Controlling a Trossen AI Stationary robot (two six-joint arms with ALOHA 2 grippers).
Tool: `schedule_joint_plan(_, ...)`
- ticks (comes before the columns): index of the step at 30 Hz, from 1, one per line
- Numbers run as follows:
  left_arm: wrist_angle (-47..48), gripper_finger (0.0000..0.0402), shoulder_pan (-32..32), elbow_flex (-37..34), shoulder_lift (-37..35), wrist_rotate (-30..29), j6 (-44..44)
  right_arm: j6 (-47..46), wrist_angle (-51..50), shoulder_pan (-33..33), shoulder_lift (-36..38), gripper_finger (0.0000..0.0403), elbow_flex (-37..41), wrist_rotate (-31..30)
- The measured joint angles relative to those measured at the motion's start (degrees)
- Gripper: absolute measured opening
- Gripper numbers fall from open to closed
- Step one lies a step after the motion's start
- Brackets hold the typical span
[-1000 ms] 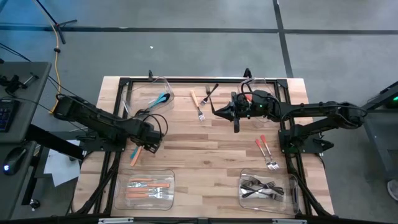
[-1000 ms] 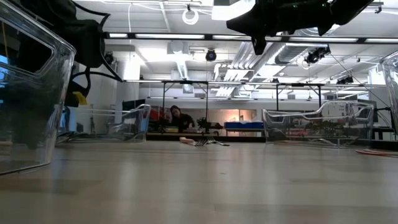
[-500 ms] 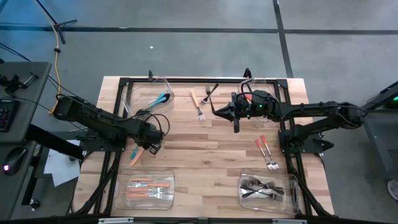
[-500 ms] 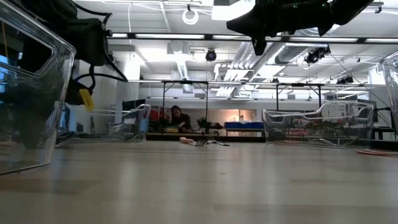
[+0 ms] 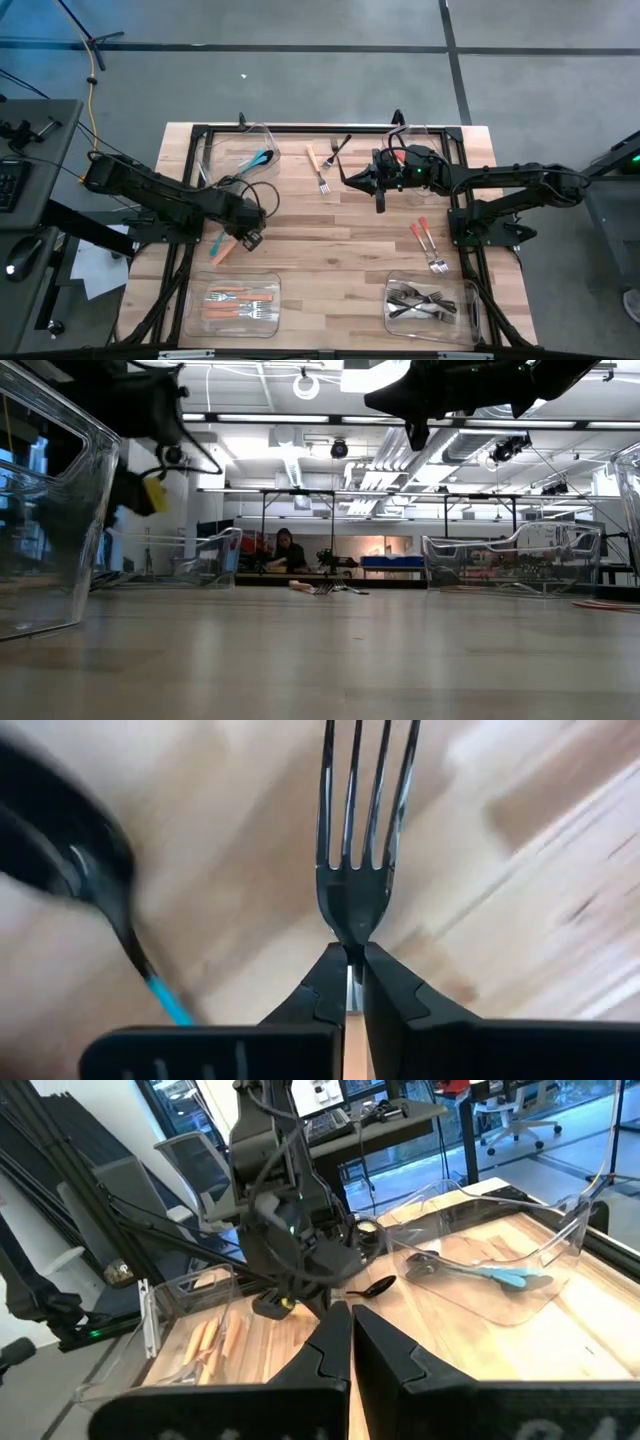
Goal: Sort silverware by color (type)
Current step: Put the light orange fork into the bottom left transparent bin
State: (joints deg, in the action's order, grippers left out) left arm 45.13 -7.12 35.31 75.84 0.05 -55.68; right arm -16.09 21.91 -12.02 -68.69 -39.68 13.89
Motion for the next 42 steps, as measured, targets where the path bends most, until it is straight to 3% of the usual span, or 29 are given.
schedule_joint_plan(6,-10.3,0.0003,2.8,2.6,-4.0,-4.3,6.2,-0.6,0.0,0.0,0.0,0.0000,0.0,0.6)
schedule_joint_plan(16,-51.6,0.0001,10.4,2.8,-6.4,-9.5,28.7,-2.3,0.4,0.0,0.0,0.0000,0.0,2.7)
schedule_joint_plan(19,-63.2,0.0001,12.7,2.8,-6.4,-8.5,32.7,-5.1,3.9,0.0,0.0,0.0000,0.0,2.8)
schedule_joint_plan(24,-78.8,0.0001,14.9,2.8,-7.5,-1.0,34.9,-7.7,13.6,0.0,0.0,0.0000,0.0,2.8)
schedule_joint_plan(29,-81.3,0.0001,14.9,2.8,-10.5,1.4,36.6,-8.4,19.0,0.0,0.0,0.0000,0.0,2.8)
schedule_joint_plan(42,-80.3,0.0001,14.5,2.8,-11.8,1.4,38.4,-7.9,17.8,0.0,0.0,0.0000,0.0,2.8)
